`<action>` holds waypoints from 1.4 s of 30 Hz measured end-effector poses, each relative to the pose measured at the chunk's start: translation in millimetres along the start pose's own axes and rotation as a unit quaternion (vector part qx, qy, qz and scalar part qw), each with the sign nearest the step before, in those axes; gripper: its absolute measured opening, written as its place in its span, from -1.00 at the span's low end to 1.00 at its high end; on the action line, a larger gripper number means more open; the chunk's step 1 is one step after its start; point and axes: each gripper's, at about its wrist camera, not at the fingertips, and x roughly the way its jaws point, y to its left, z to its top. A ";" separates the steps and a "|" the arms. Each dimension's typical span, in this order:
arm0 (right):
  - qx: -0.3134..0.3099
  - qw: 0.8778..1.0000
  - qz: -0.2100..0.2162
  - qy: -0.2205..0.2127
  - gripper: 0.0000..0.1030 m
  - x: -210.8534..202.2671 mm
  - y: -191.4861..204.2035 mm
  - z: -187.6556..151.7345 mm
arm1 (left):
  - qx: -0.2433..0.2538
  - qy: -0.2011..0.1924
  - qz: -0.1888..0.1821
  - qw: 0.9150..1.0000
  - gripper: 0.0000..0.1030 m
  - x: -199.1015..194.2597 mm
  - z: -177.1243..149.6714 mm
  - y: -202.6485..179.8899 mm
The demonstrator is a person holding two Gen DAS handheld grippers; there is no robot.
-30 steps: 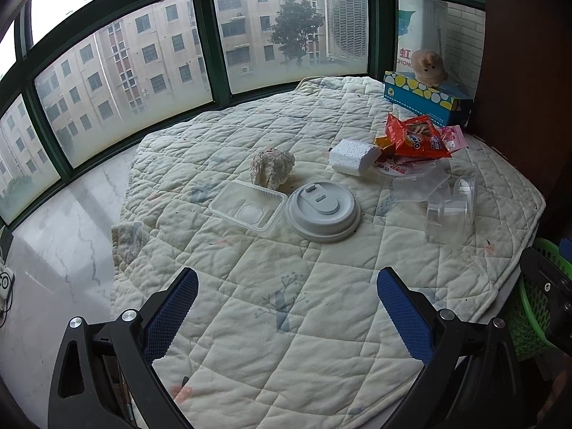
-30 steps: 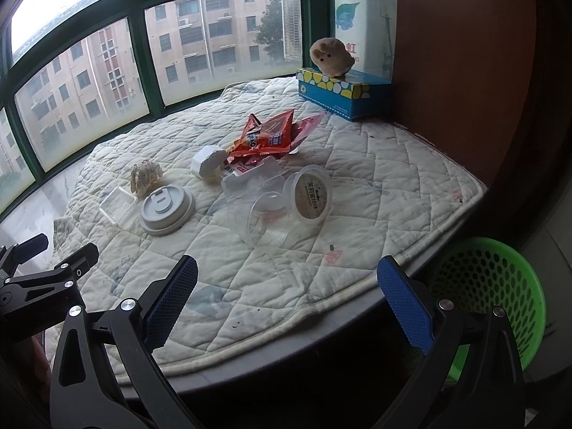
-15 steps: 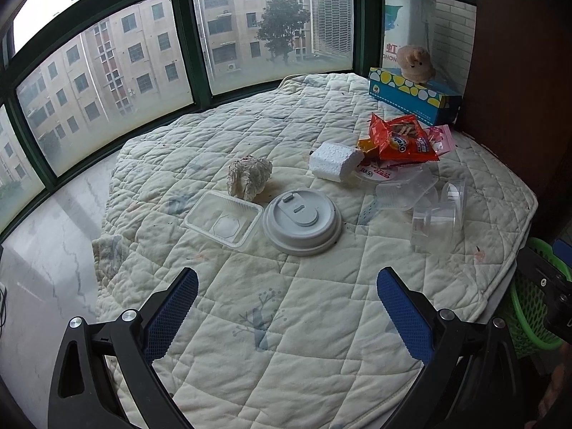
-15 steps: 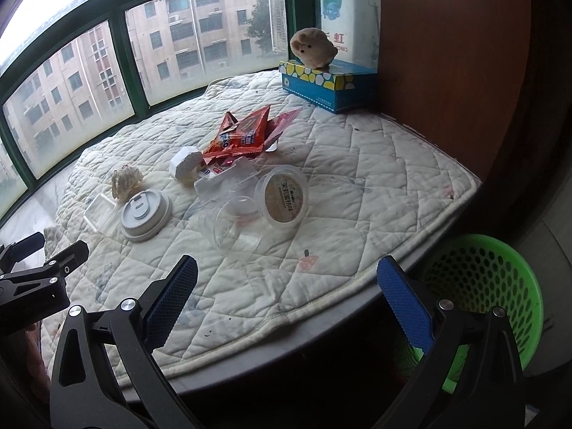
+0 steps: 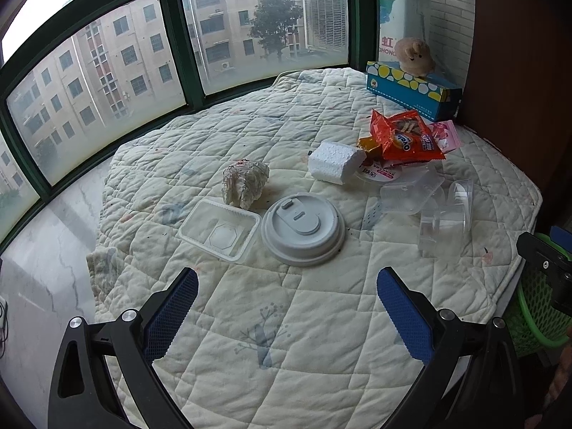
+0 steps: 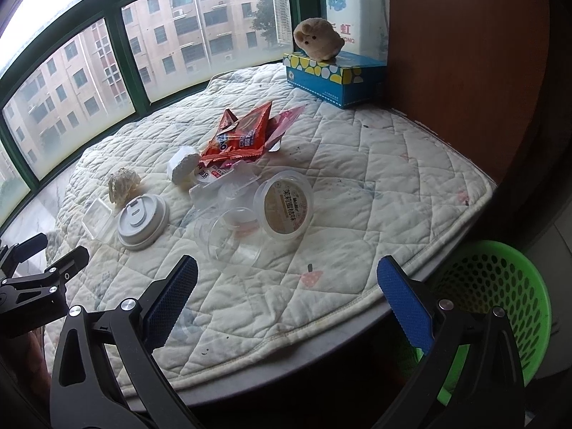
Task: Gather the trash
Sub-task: 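Grasp the round pudding cup with the right tool while the left tool grasps the clear cup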
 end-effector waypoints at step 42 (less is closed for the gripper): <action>0.042 0.984 0.137 0.102 0.51 121.9 -44.3 49.0 | 0.034 0.018 -0.113 0.993 0.89 27.5 15.1 -43.6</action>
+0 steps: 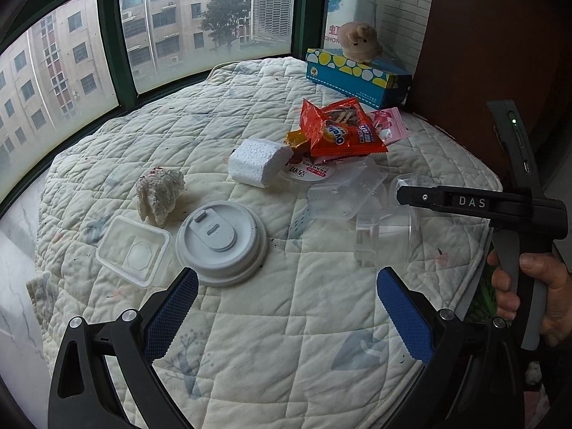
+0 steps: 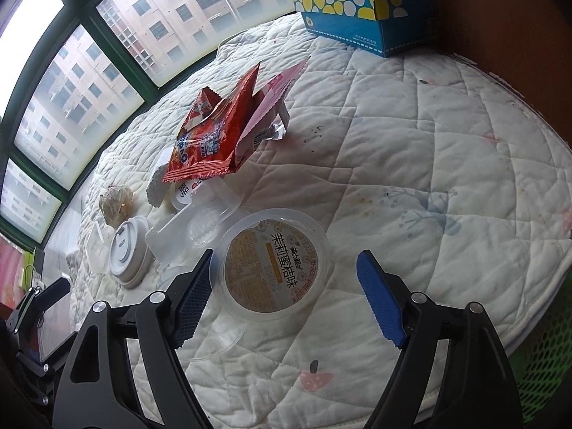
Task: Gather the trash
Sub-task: 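Grasp the round pudding cup with the right tool while the left tool grasps the clear cup, then carry both cups to the green wastebasket and open both tools to drop them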
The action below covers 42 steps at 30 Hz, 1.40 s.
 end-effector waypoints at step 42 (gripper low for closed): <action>0.047 0.982 -0.169 -0.072 0.27 -119.5 -73.8 -101.0 | 0.022 0.065 -0.126 0.990 -0.12 72.6 20.3 -63.8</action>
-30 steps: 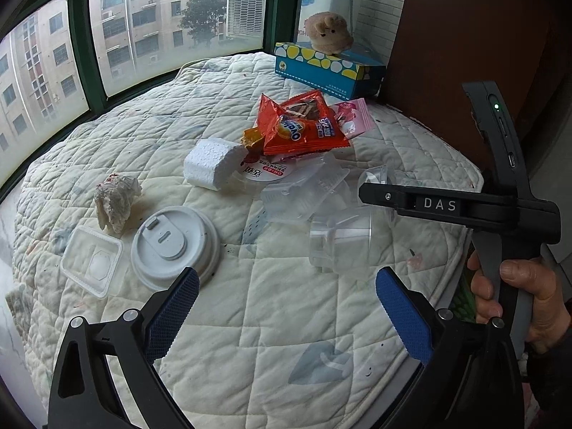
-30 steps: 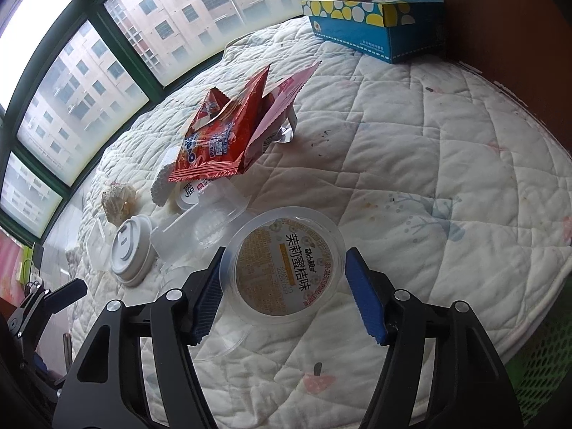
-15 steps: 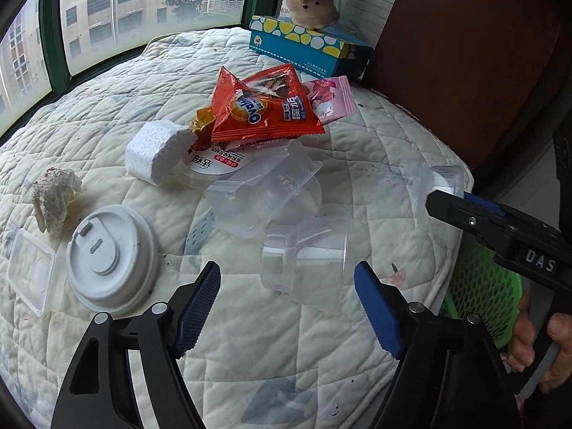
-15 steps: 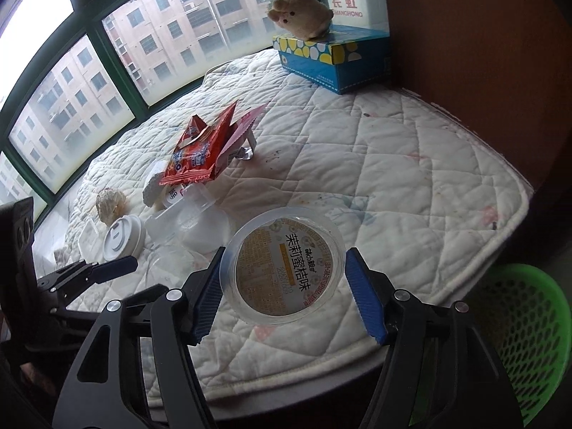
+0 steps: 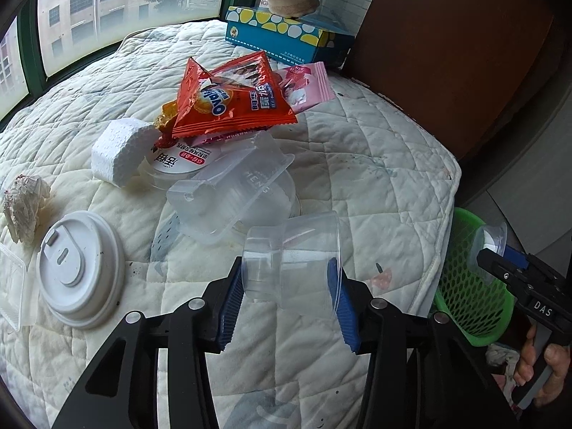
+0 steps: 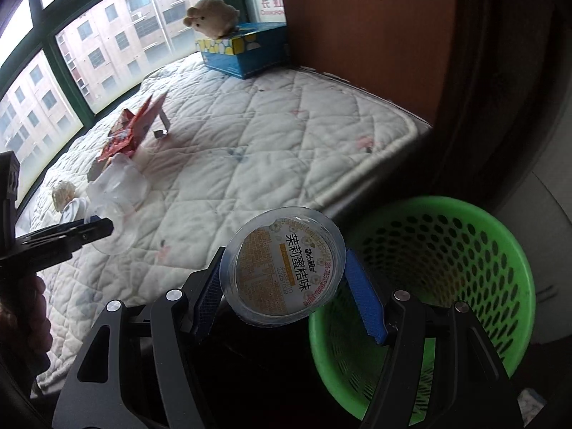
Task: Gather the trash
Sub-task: 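Carry both cups to the green wastebasket and open both tools to drop them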
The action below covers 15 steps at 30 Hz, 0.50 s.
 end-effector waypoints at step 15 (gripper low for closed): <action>0.055 0.995 -0.069 0.047 0.28 13.6 -75.0 -47.1 | 0.056 -0.017 -0.047 0.997 -0.12 -35.0 -6.1 -65.3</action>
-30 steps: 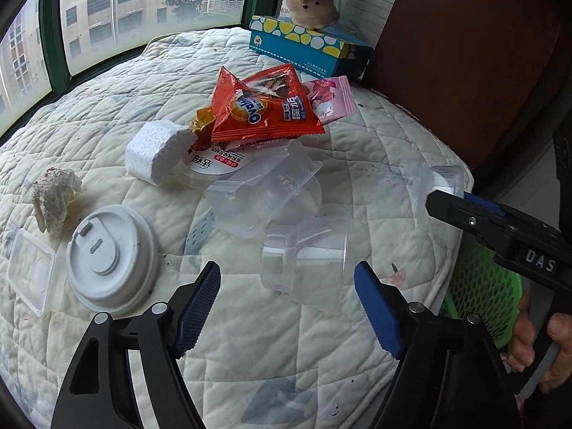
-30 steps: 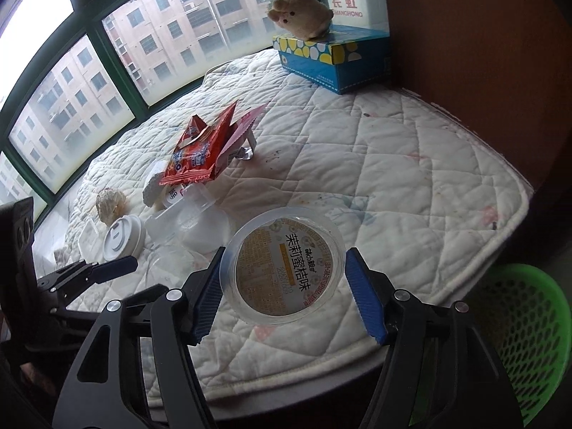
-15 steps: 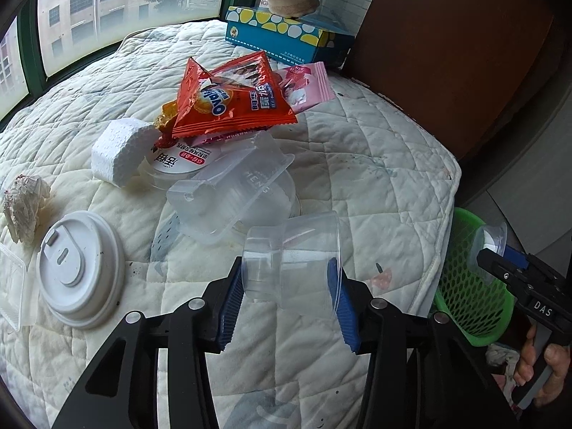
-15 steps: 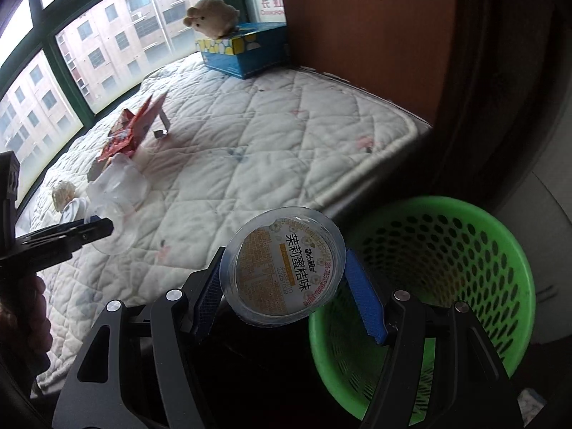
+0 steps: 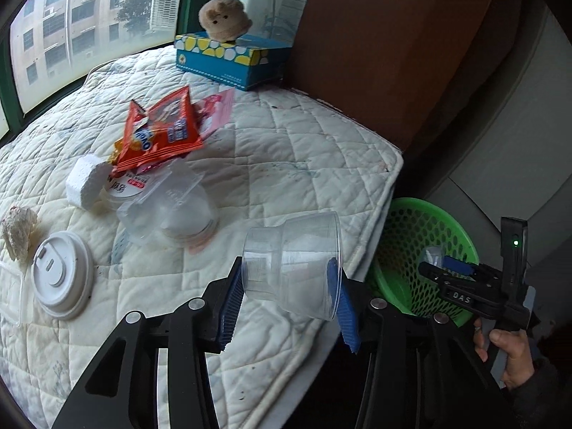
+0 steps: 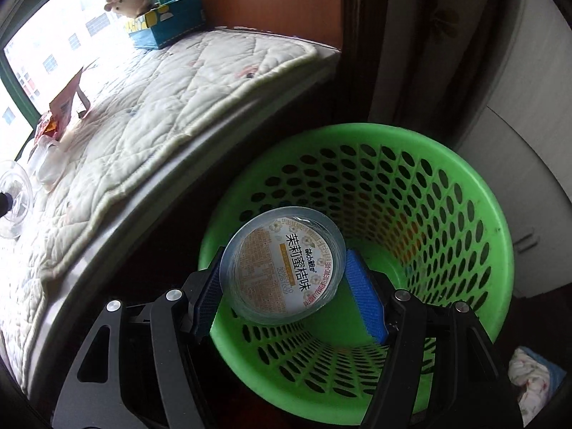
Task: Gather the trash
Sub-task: 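Carry both cups to the green wastebasket and open both tools to drop them, then return both tools from the wastebasket to the mattress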
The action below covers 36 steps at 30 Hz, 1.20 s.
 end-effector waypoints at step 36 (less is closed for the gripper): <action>0.058 0.994 -0.020 -0.086 0.50 -81.2 -89.8 -10.7 | 0.132 0.100 -0.119 0.979 0.06 102.3 -3.5 -183.0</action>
